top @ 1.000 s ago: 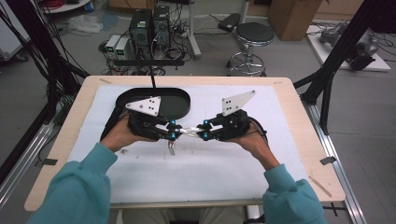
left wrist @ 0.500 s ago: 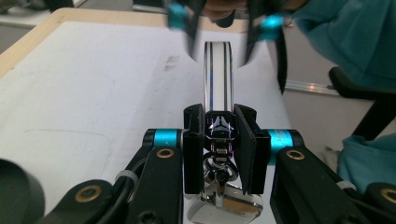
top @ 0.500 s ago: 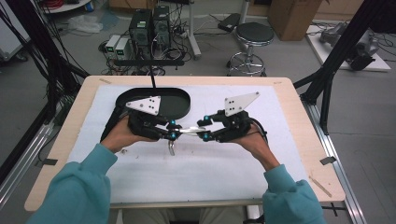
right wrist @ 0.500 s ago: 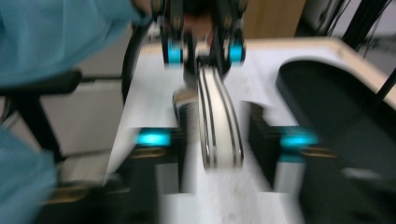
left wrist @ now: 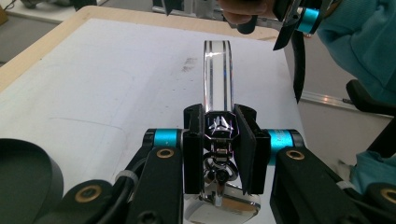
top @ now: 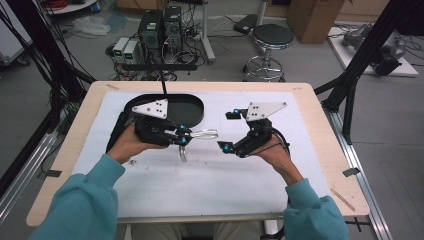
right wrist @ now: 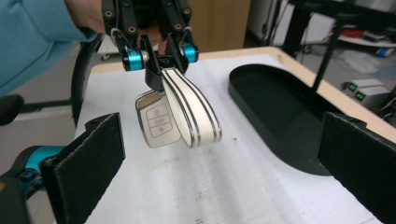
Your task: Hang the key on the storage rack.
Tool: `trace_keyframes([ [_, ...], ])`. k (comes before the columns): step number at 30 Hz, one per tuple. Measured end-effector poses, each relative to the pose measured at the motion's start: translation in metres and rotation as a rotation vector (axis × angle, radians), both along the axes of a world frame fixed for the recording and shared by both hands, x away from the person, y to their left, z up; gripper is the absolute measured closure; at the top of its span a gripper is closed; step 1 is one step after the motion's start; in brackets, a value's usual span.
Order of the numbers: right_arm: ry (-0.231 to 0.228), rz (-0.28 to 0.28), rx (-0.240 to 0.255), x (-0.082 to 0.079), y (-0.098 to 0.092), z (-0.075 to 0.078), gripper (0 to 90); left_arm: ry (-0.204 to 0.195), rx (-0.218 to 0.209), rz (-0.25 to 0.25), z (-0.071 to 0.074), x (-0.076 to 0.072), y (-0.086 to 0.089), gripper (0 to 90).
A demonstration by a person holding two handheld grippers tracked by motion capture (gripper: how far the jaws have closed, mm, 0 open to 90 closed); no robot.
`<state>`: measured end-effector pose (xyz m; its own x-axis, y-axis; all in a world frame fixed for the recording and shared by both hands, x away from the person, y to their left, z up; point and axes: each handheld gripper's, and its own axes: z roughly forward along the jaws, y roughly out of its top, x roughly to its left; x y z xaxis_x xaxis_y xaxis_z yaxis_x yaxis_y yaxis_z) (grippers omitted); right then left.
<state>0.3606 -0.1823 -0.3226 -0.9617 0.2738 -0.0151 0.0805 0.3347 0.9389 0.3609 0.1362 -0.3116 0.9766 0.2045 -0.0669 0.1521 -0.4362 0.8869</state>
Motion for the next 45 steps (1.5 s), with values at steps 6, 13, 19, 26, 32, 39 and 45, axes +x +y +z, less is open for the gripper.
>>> trace_keyframes([
  [6,-0.018,-0.057,0.023,-0.002,-0.013,0.003,0.8,0.013,-0.037,0.072,0.005,0.003,0.011,74.2],
  [13,-0.022,-0.142,0.025,-0.003,-0.030,-0.004,0.8,0.026,-0.060,0.135,0.010,0.006,0.023,74.3],
  [19,-0.014,-0.212,0.052,-0.006,-0.047,-0.015,0.8,0.005,-0.080,0.211,0.013,0.009,0.035,74.3],
  [26,-0.015,-0.278,0.077,-0.010,-0.063,-0.026,0.8,-0.020,-0.083,0.296,0.016,0.015,0.047,74.3],
  [32,-0.026,-0.320,0.092,-0.015,-0.073,-0.033,0.8,-0.033,-0.096,0.357,0.018,0.023,0.060,74.3],
  [39,-0.032,-0.362,0.094,-0.021,-0.081,-0.044,0.8,-0.055,-0.128,0.456,0.019,0.031,0.072,74.3],
  [45,-0.030,-0.394,0.097,-0.024,-0.088,-0.051,0.8,-0.059,-0.144,0.511,0.017,0.038,0.079,74.3],
])
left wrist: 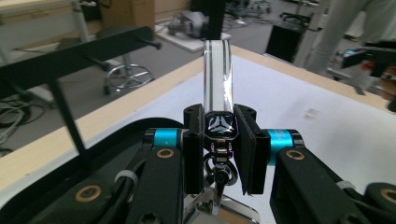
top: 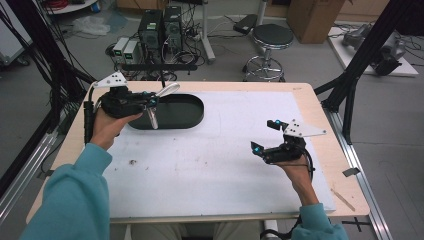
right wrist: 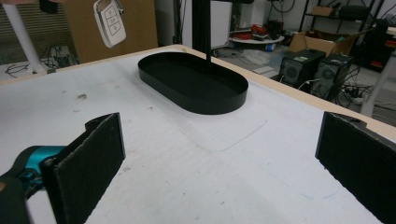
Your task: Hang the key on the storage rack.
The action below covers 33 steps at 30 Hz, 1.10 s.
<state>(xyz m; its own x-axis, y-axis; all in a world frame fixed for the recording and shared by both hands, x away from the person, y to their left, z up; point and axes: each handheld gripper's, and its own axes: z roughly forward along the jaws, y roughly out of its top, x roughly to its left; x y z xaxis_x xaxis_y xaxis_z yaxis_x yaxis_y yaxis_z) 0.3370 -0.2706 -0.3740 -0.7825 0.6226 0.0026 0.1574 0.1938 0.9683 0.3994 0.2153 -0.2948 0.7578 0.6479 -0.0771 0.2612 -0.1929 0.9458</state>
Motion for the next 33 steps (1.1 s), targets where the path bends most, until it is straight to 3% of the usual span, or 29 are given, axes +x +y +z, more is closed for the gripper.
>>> trace_keyframes([
  [14,0.014,-0.037,0.009,-0.004,-0.008,-0.017,0.8,-0.009,0.019,0.071,0.006,0.019,0.000,74.2],
  [24,0.018,-0.052,0.023,-0.004,-0.012,-0.018,0.8,0.021,0.036,0.132,-0.002,0.033,-0.002,74.3],
  [27,0.018,-0.052,0.023,-0.004,-0.012,-0.018,0.8,0.026,0.014,0.146,-0.004,0.036,-0.002,74.2],
  [33,0.014,-0.051,0.022,-0.004,-0.012,-0.018,0.8,0.029,0.009,0.161,-0.008,0.041,-0.004,74.2],
])
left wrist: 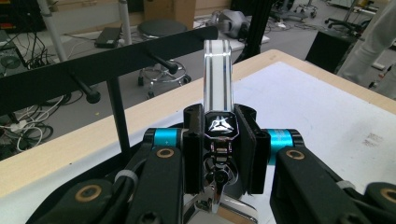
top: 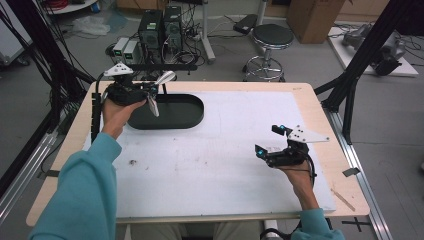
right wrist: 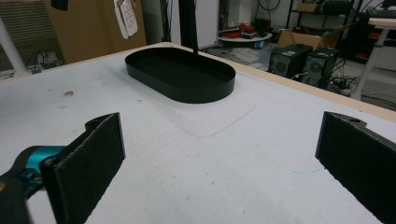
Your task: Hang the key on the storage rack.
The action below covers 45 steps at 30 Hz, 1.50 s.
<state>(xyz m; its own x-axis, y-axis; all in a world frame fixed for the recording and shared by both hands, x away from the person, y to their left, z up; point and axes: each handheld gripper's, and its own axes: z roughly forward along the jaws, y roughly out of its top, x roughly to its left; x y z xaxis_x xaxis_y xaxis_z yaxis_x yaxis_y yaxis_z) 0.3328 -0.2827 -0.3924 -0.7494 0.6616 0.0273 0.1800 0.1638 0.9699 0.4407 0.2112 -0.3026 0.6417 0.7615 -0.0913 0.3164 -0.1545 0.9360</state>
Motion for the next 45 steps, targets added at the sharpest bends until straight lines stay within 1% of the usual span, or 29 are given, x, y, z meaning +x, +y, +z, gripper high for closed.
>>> trace_keyframes([
  [3,0.001,0.001,-0.002,0.000,0.000,0.000,0.8,-0.003,-0.004,0.002,-0.003,0.003,-0.001,74.2],
  [7,0.002,-0.003,0.000,-0.001,-0.001,-0.001,0.8,0.005,-0.006,0.006,-0.006,0.006,-0.002,74.2],
  [8,0.003,-0.001,0.002,-0.001,-0.001,-0.001,0.8,0.002,0.000,0.008,-0.006,0.007,-0.002,74.3],
  [12,0.008,-0.004,-0.003,-0.002,-0.003,-0.003,0.8,0.004,-0.022,0.019,-0.009,0.010,-0.003,74.2],
  [14,-0.002,-0.001,0.005,-0.002,-0.003,-0.002,0.8,0.011,-0.023,0.022,-0.011,0.012,-0.002,74.2],
  [18,0.007,-0.002,0.006,-0.003,-0.004,-0.002,0.8,0.014,-0.028,0.031,-0.013,0.015,-0.002,74.2],
  [21,0.001,-0.003,0.008,-0.002,-0.005,-0.002,0.8,0.020,-0.037,0.038,-0.015,0.018,-0.002,74.2],
  [25,0.003,-0.002,0.006,-0.001,-0.005,-0.002,0.8,0.025,-0.033,0.047,-0.018,0.021,-0.001,74.2],
  [28,0.007,-0.003,0.007,-0.001,-0.005,-0.003,0.8,0.020,-0.048,0.056,-0.019,0.023,0.000,74.2],
  [35,0.012,0.002,0.001,0.000,-0.004,-0.003,0.8,0.024,-0.063,0.072,-0.023,0.028,0.005,74.2],
  [37,0.009,0.002,0.001,0.001,-0.003,-0.004,0.8,0.022,-0.064,0.072,-0.024,0.029,0.005,74.2],
  [39,0.019,0.001,0.000,0.000,-0.003,-0.004,0.8,0.021,-0.070,0.073,-0.025,0.031,0.005,74.2],
  [45,0.022,0.001,-0.008,0.001,-0.001,-0.005,0.8,0.018,-0.082,0.076,-0.029,0.035,0.006,74.1],
])
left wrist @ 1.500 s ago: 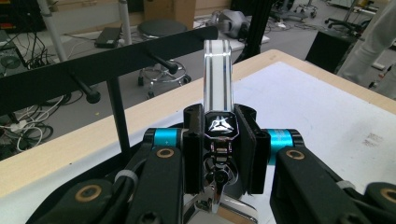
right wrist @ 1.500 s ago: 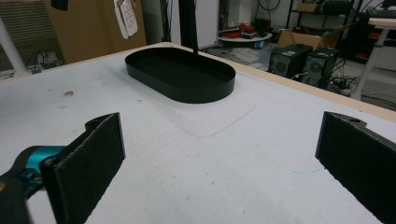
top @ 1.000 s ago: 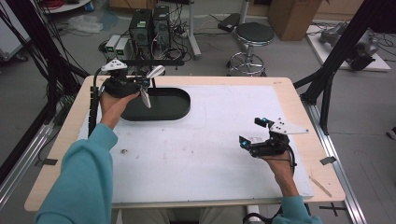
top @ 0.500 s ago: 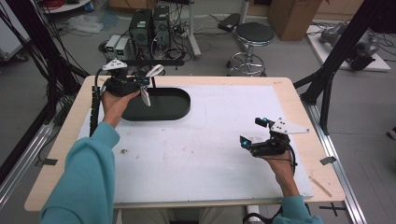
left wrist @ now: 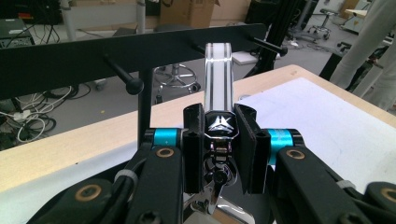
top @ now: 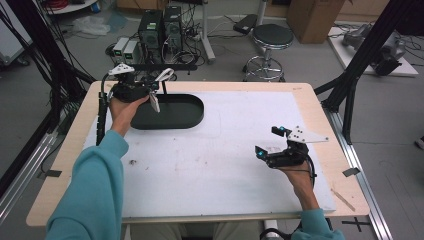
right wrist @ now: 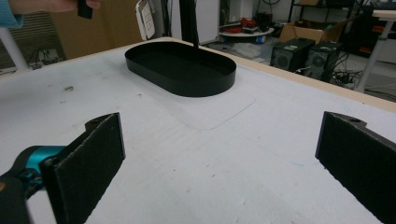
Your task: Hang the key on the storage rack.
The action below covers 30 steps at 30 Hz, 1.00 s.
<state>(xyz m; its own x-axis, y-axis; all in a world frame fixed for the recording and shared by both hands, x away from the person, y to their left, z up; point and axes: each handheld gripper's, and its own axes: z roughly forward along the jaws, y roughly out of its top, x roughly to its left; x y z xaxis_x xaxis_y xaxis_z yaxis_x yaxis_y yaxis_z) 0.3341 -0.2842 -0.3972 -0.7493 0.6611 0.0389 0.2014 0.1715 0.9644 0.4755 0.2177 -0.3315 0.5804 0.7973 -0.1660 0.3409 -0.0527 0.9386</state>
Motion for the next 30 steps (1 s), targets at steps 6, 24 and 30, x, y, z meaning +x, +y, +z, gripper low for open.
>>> trace_keyframes([
  [6,0.004,0.003,-0.004,0.001,0.000,-0.001,0.8,0.006,-0.019,0.006,-0.005,0.004,-0.001,74.0],
  [24,0.018,0.004,-0.002,0.003,0.000,-0.002,0.8,0.022,0.012,0.023,-0.019,0.014,-0.005,73.2],
  [30,0.015,0.007,-0.003,0.003,0.002,-0.002,0.8,0.024,0.032,0.037,-0.021,0.015,-0.009,72.2],
])
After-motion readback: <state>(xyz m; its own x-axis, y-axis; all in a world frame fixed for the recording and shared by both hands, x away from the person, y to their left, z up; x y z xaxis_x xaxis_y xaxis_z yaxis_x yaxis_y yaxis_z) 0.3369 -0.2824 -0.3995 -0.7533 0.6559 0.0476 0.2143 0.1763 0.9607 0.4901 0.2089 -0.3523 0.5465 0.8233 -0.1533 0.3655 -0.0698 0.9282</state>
